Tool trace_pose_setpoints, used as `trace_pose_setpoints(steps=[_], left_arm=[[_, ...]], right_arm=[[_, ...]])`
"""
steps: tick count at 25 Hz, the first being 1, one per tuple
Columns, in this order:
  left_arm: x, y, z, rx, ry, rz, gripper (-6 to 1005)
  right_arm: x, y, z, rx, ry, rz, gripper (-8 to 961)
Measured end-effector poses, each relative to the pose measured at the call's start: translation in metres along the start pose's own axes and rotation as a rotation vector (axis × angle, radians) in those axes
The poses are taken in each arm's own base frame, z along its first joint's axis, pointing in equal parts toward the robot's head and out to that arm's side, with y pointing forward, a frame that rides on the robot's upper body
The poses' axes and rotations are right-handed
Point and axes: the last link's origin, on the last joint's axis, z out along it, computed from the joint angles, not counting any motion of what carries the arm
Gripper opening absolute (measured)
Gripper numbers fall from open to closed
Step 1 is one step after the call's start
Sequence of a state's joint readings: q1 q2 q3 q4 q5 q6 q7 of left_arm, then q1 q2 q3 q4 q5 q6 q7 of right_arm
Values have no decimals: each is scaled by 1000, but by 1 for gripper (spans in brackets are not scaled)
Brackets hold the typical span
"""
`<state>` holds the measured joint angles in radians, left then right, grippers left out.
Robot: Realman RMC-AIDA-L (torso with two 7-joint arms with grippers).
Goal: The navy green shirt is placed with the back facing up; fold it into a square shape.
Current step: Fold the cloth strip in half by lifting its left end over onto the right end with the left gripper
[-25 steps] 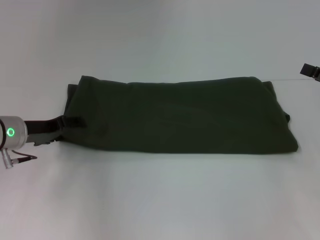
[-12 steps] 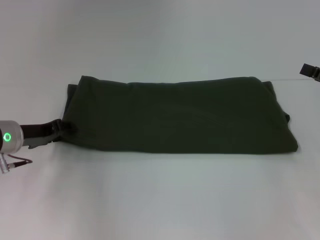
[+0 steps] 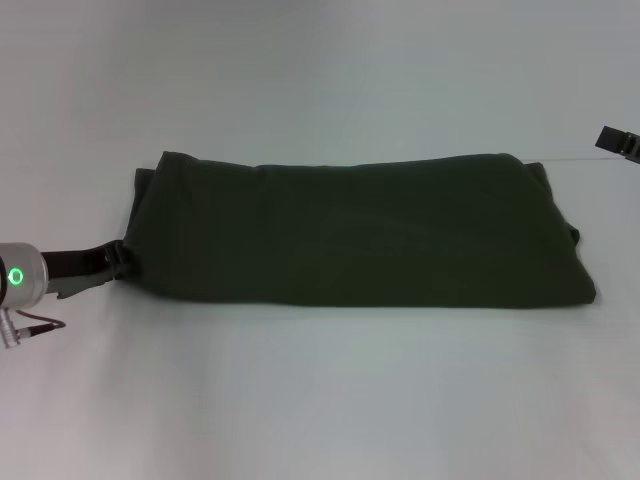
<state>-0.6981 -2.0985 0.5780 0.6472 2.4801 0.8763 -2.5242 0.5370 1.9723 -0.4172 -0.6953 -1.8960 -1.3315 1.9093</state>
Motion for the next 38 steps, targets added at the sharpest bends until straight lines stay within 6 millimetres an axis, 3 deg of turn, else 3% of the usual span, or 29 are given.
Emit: trace_pose_setpoints(steps=[5, 13, 19, 25, 38], left_arm=[[-3, -3, -1, 2, 1, -12, 119], [-16, -12, -18, -95, 37, -73, 33], [-21, -27, -35, -128, 70, -94, 33], [-25, -63, -60, -81, 114, -130, 33], [-26, -116, -100, 65, 177, -169, 34]], right_arm=[[1, 0, 0, 1, -1, 0, 914], [7, 2, 3, -9, 3, 11, 914], [18, 11, 13, -37, -8, 10, 914], [23, 18, 22, -63, -8, 6, 912], [32, 24, 38, -87, 33, -31, 913]])
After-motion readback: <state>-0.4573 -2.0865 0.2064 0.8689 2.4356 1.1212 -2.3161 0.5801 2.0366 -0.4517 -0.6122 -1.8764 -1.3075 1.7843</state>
